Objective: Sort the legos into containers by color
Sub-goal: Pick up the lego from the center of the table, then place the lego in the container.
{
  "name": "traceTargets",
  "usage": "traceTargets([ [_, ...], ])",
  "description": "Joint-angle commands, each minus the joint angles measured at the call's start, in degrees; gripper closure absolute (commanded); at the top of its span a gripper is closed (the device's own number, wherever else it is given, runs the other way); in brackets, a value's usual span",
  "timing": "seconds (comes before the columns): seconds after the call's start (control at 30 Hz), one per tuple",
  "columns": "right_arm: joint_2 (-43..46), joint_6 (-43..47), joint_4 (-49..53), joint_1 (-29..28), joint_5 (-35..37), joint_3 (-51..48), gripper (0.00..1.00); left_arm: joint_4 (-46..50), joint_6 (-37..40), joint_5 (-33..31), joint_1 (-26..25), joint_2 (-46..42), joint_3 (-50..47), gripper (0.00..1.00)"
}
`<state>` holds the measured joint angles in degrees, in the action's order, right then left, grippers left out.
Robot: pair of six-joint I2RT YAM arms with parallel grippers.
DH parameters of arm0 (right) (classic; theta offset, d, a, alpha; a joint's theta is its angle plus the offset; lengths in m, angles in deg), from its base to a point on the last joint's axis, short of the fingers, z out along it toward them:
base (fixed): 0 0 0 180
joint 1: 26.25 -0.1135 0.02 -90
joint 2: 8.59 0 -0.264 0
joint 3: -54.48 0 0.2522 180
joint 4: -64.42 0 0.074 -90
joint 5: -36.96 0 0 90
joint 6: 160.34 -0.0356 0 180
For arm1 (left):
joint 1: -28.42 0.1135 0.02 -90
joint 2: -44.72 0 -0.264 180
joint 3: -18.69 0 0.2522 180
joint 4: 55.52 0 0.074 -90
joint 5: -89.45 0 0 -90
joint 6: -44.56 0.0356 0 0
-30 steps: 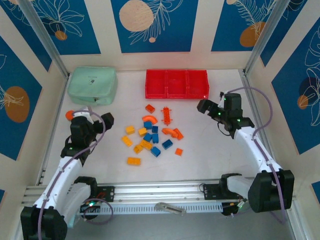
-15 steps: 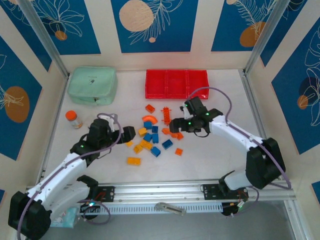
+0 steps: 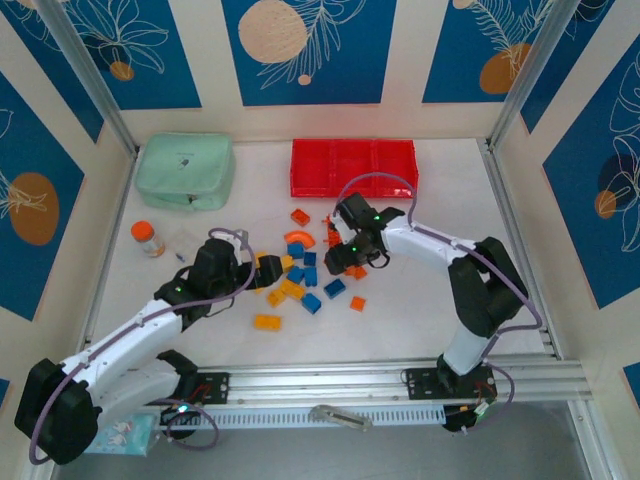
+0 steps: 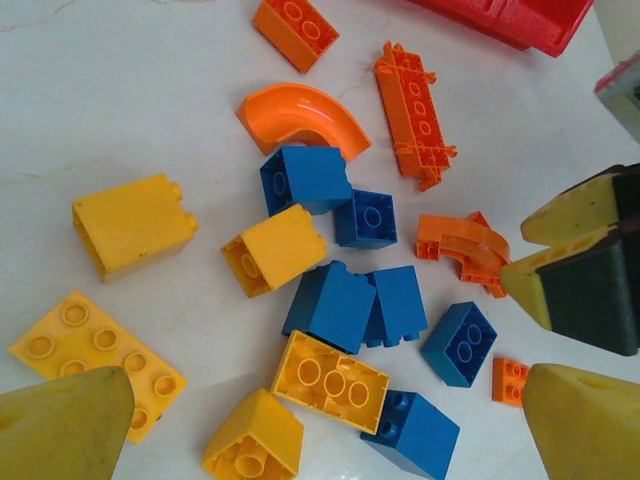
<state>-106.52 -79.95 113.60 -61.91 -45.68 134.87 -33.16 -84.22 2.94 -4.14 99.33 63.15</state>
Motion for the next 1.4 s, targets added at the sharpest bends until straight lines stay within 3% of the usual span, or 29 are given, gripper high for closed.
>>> traceTargets([
  [0.0, -2.71, 3.4, 0.77, -1.4, 1.85, 2.76, 0.33, -0.34, -0.5, -2.05, -0.5, -0.05, 1.56, 0.01],
  [0.13, -6.0, 4.45, 1.93, -3.3, 6.86, 4.42, 0.41, 2.63, 0.31, -3.93, -0.48, -0.19, 2.33, 0.01],
  [0.37, -7.45, 5.44, 1.93, -4.79, 9.38, 5.24, 0.61, 4.82, 0.83, -4.94, -0.49, -0.74, 2.8, 0.01],
  [0.57, -6.09, 6.33, 1.84, -4.99, 8.45, 5.69, 0.81, 5.19, 0.9, -5.6, -0.49, -1.8, 2.97, 0.01],
  [0.7, -3.17, 6.18, 1.71, -4.8, 5.87, 6.66, 0.87, 5.88, 1.53, -5.6, -0.49, -2.37, 3.82, 0.01],
  [0.93, -2.2, 1.62, -0.11, -1.96, 4.07, 14.16, 0.87, 7.67, 4.13, -7.15, -0.01, -1.08, 8.06, 0.01],
  [1.2, -13.72, -5.5, -5.21, 3.34, 5.15, 29.4, 0.88, 7.43, 6.28, -8.28, 2.15, 5.1, 14.9, 0.01],
  [1.37, -21.85, -5.28, -8.55, 4.5, 7.72, 40.0, 0.89, 7.32, 7.4, -7.54, 4.22, 8.86, 18.89, 0.01],
])
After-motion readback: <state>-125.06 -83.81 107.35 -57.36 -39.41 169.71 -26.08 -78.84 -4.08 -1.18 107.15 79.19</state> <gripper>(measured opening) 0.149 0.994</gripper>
